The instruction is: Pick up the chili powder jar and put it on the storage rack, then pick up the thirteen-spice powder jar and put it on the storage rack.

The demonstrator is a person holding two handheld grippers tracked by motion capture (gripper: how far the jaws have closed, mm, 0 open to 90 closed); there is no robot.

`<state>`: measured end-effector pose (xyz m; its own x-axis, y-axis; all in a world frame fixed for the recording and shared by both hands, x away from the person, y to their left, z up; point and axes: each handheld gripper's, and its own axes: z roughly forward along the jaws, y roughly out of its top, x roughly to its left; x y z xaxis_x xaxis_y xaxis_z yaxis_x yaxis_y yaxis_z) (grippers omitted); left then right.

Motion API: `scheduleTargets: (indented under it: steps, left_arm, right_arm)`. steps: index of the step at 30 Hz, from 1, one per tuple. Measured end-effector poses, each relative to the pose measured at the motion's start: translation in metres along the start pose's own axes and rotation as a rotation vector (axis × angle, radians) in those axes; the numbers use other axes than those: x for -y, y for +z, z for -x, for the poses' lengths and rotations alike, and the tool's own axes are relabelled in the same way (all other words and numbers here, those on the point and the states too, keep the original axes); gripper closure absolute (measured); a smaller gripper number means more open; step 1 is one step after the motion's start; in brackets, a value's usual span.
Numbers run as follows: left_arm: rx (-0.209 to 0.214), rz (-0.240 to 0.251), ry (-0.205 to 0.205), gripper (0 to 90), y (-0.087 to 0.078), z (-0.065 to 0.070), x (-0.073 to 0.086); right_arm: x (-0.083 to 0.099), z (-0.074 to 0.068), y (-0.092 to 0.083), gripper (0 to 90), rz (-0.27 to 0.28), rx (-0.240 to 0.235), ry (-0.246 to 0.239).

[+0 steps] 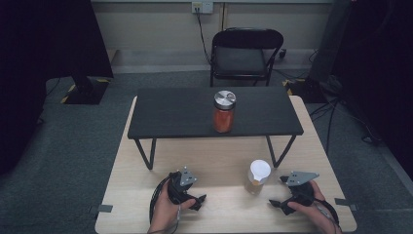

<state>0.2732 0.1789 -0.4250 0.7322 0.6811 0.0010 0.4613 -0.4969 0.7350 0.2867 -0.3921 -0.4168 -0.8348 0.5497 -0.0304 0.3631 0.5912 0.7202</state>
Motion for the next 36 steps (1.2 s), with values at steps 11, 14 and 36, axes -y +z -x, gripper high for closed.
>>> scheduleTargets:
  steps: [11, 14, 36]
  left_arm:
    - [0.000, 0.001, 0.000, 0.0, 0.0000, 0.0000, 0.0002]
    - [0.000, 0.001, 0.000, 0.0, 0.0000, 0.0000, 0.0001]
    - [0.001, 0.001, 0.000, 0.0, 0.0000, -0.0002, 0.0001]
  right_arm:
    - [0.0000, 0.0000, 0.0000, 0.0, 0.000, 0.000, 0.000]
    - [0.0000, 0.0001, 0.0000, 0.0, 0.000, 0.000, 0.000]
    - [-0.0030, 0.0006, -0.0007, 1.1, -0.001, -0.006, 0.000]
